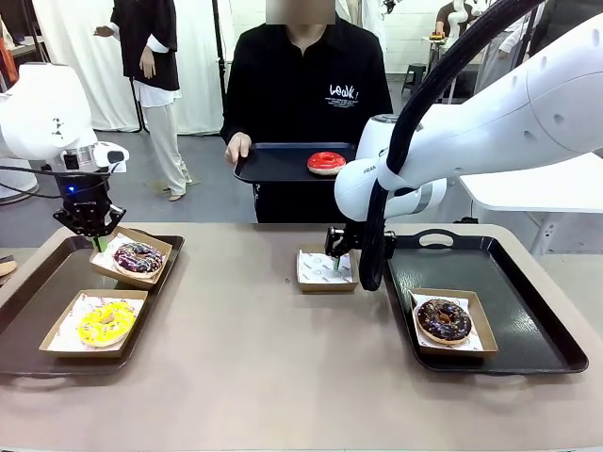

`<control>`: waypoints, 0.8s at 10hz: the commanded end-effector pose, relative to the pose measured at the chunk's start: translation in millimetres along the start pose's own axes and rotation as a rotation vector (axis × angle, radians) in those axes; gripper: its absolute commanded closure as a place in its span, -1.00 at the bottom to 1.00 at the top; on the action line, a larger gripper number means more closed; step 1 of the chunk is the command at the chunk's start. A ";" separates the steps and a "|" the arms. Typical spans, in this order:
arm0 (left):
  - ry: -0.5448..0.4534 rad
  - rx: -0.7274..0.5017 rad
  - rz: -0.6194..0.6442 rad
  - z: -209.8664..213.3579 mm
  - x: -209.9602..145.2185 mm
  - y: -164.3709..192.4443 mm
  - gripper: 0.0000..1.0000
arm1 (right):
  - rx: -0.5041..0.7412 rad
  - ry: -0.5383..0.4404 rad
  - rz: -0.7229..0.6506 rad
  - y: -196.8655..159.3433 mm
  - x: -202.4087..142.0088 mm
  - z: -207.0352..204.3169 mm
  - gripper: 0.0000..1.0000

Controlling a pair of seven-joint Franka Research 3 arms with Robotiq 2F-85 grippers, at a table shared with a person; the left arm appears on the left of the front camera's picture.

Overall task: Individually package the donuts and arrange them on the tray.
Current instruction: Place the picked Paper togo box on the Handle tray while simultaneously picking up another Paper togo box from the table with the other hand.

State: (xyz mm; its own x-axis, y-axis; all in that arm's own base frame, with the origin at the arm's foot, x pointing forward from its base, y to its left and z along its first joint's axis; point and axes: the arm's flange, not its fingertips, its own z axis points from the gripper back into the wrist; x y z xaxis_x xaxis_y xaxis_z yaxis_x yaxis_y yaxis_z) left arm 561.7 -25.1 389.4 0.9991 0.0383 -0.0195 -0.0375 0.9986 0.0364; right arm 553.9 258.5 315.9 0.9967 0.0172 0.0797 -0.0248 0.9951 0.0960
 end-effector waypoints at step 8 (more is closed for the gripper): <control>0.003 -0.035 -0.055 -8.0 9.9 1.1 -1.00 | -0.011 -0.010 -0.002 -1.8 1.8 -5.7 1.00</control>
State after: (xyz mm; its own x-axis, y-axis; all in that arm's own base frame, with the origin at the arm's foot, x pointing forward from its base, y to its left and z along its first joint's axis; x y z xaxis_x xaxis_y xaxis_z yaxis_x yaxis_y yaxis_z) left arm 567.9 -25.2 380.1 0.9995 0.0020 -0.0300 -0.0010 0.9995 0.0323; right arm 554.4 258.1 313.5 0.9967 0.0252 0.0768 -0.0324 0.9950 0.0944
